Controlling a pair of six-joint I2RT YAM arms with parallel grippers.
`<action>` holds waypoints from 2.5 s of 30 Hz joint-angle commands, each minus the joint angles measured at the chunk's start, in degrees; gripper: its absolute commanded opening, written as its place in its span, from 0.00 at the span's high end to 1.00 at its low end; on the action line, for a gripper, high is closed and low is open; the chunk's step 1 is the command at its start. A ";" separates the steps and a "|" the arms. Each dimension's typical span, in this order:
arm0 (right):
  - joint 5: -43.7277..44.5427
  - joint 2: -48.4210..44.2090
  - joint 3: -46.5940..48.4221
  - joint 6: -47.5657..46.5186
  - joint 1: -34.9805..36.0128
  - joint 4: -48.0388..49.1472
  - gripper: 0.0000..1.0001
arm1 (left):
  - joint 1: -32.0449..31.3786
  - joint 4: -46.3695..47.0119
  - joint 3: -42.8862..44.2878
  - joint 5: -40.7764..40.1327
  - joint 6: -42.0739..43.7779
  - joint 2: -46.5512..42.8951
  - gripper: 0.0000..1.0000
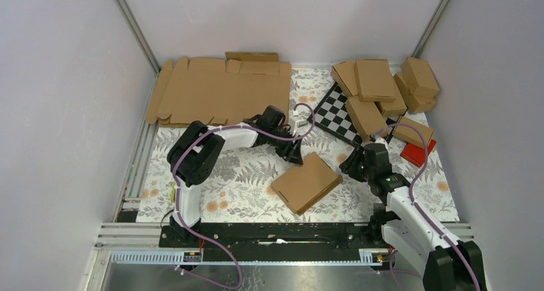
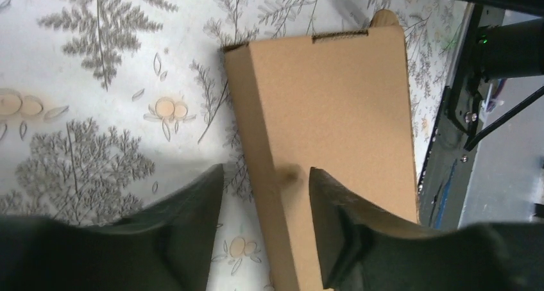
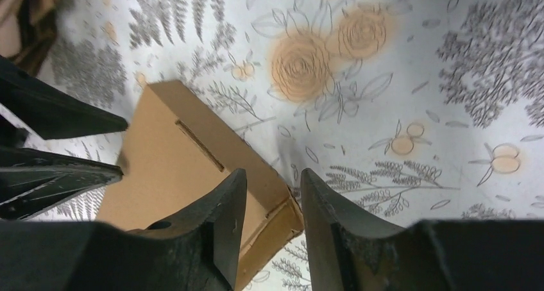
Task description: Fold the paper box
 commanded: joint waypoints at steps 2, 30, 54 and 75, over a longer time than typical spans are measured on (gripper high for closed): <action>-4.77 2.52 -0.10 3.48 -0.10 -4.78 0.52 | -0.55 5.99 -4.66 -7.34 -3.08 -9.41 0.27; -19.06 18.28 12.05 -11.25 -0.09 -1.20 0.19 | -20.19 4.02 -45.92 -35.40 -51.85 -55.01 0.23; -18.54 14.22 4.10 1.42 14.50 5.63 0.26 | 5.46 12.22 -42.92 -25.13 -40.21 -44.69 0.28; -9.78 11.99 13.85 -9.60 14.50 -9.70 0.12 | 5.90 -0.21 -36.53 -29.16 -34.34 -47.81 0.12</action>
